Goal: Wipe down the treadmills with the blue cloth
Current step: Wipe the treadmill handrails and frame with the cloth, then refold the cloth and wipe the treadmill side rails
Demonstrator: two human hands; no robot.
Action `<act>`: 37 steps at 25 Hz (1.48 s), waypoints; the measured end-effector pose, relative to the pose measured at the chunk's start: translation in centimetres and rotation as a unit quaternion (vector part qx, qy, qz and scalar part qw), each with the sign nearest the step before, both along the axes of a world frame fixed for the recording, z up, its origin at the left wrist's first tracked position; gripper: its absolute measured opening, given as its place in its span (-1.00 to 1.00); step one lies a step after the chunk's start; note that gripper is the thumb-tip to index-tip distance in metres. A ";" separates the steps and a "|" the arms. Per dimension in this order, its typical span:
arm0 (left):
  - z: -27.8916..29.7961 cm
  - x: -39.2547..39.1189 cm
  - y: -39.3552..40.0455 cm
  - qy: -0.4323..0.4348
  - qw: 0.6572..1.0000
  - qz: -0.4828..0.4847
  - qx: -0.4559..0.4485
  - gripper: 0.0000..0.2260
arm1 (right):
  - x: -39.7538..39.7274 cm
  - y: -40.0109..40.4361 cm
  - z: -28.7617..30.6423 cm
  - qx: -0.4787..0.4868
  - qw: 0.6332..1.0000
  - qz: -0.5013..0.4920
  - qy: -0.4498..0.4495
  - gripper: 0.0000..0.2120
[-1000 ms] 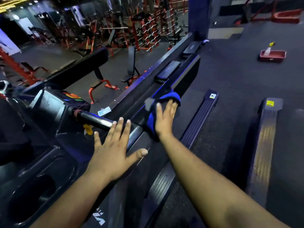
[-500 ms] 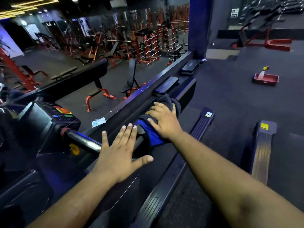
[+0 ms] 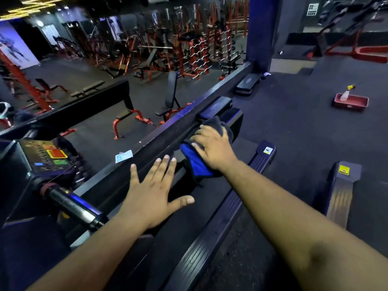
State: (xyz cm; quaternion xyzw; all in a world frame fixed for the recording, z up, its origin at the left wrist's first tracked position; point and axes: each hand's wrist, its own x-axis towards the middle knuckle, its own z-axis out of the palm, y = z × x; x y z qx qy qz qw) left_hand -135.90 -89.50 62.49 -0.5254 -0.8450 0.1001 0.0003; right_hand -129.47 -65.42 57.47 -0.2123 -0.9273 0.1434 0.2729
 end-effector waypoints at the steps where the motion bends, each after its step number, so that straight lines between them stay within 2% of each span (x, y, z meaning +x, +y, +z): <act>1: 0.0 -0.2 1.1 -0.009 1.000 -0.011 0.000 -0.03 | 0.0 1.3 0.0 -0.021 0.999 -0.025 0.002 -0.46; 4: -0.2 -0.9 3.0 -0.062 0.998 -0.033 0.009 -0.01 | 0.1 0.3 -0.4 -0.113 0.990 -0.071 0.032 -0.57; 7: -0.5 -1.2 3.3 -0.074 0.996 -0.045 0.021 0.04 | 1.1 -2.9 -1.7 -0.111 0.992 -0.006 0.054 -0.45; 9: -0.6 -1.2 3.1 -0.075 0.996 -0.047 0.024 0.02 | 0.9 -0.9 -1.5 -0.103 0.994 0.002 0.040 -0.46; 13: -0.8 -1.5 3.2 -0.091 0.995 -0.043 0.026 0.00 | -1.1 6.5 -0.5 -0.193 0.973 -0.110 0.066 -0.69; 15: -0.9 -1.6 3.2 -0.090 0.995 -0.041 0.032 0.01 | -1.7 7.5 -1.6 -0.258 0.940 -0.171 0.140 -0.62; 18: -1.0 -1.5 3.3 -0.098 0.994 -0.040 0.040 0.02 | -2.1 3.9 -3.8 -0.401 0.836 -0.230 0.295 -0.47; 20: -0.9 -1.6 3.4 -0.111 0.992 -0.038 0.043 0.04 | -2.4 -0.8 -4.5 -0.446 0.810 -0.246 0.292 -0.47; 22: -0.8 -1.5 3.4 -0.120 0.991 -0.039 0.043 0.09 | -1.8 -5.4 -5.0 -0.430 0.823 -0.243 0.280 -0.50; 25: -0.7 -1.3 3.2 -0.118 0.991 -0.045 0.052 0.07 | 1.0 -9.4 -6.7 -0.345 0.887 -0.168 0.255 -0.58; 28: -0.2 -0.3 3.0 -0.076 0.993 -0.069 0.060 0.01 | 5.0 -9.1 -7.4 -0.260 0.935 -0.098 0.222 -0.65; 30: 0.2 1.0 4.0 -0.077 0.990 -0.089 0.073 -0.02 | 7.5 -8.1 -5.8 -0.205 0.947 -0.111 0.219 -0.63; 32: 0.5 2.6 6.0 -0.136 0.979 -0.112 0.105 -0.05 | 9.6 -7.1 -3.9 -0.147 0.958 -0.127 0.210 -0.59; 33: 0.7 3.4 7.3 -0.193 0.966 -0.120 0.127 -0.11 | 10.6 -6.4 -3.0 -0.114 0.966 -0.121 0.199 -0.59; 35: 0.3 4.6 10.6 -0.333 0.917 -0.120 0.185 -0.34 | 12.7 -4.4 -1.8 -0.051 0.979 -0.107 0.168 -0.59; 37: -0.3 5.8 14.7 -0.442 0.858 -0.089 0.246 -0.52 | 15.2 -1.4 -0.5 -0.035 0.984 -0.098 0.147 -0.60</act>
